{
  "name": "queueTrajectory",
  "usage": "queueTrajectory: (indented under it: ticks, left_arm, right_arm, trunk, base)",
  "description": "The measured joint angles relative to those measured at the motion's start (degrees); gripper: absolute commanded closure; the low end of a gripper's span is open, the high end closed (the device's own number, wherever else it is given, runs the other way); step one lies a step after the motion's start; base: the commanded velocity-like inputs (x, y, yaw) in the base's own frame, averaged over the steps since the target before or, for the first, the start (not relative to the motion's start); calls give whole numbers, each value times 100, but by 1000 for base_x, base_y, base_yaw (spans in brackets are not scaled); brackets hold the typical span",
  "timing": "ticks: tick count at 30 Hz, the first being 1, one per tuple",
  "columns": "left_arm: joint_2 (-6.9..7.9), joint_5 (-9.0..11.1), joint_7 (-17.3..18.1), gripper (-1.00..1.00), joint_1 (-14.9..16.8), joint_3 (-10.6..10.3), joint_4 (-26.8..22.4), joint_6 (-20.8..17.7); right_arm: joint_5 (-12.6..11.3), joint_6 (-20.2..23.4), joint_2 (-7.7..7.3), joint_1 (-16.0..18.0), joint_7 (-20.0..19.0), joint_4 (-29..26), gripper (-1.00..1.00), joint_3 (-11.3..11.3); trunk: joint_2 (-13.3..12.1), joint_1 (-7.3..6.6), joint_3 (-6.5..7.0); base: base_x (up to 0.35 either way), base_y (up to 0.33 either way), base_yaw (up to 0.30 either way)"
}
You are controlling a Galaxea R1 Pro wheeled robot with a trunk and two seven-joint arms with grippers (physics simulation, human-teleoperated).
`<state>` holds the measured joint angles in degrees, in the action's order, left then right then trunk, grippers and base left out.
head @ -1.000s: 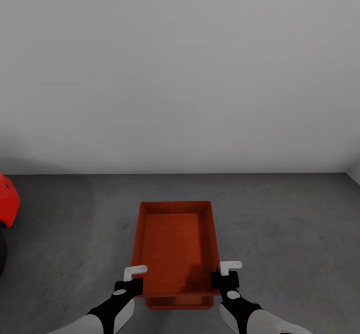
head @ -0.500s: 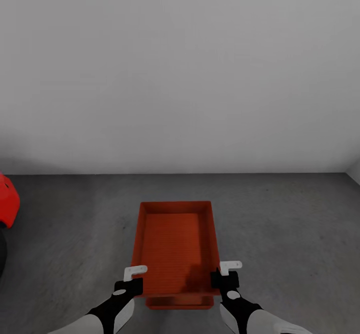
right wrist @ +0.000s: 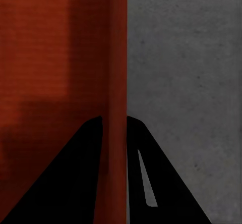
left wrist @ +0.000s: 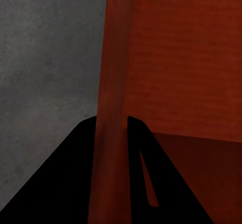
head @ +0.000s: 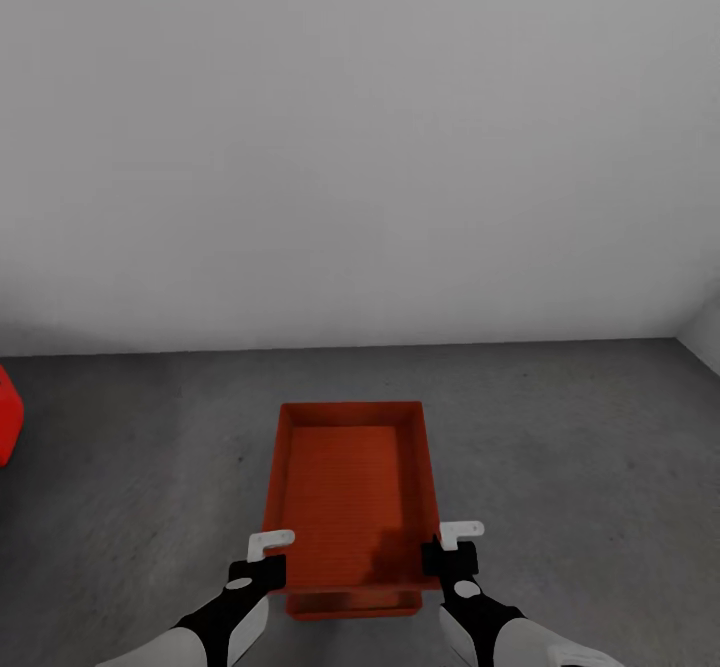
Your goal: Move the two storage containers from the living room to the garage. In the garage, place one container on the floor and stack the other container on top of it (either order is fine).
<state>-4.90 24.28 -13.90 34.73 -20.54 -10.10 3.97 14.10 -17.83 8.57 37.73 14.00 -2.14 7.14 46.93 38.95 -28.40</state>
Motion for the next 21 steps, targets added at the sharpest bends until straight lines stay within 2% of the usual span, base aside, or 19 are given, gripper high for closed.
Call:
queueTrajectory:
  ticks: [19, 21]
  left_arm:
    - [-5, 22, -49, 100, -3, -52, -14, -21]
    - [-4, 21, -49, 100, -3, -52, -16, -21]
  right_arm:
    - [-20, 3, -1, 0, 7, 6, 100, -14]
    - [-23, 0, -1, 0, 7, 7, 100, -16]
  trunk:
    - [0, 0, 0]
    - [79, 44, -36]
  base:
    - [0, 0, 0]
    - [0, 0, 0]
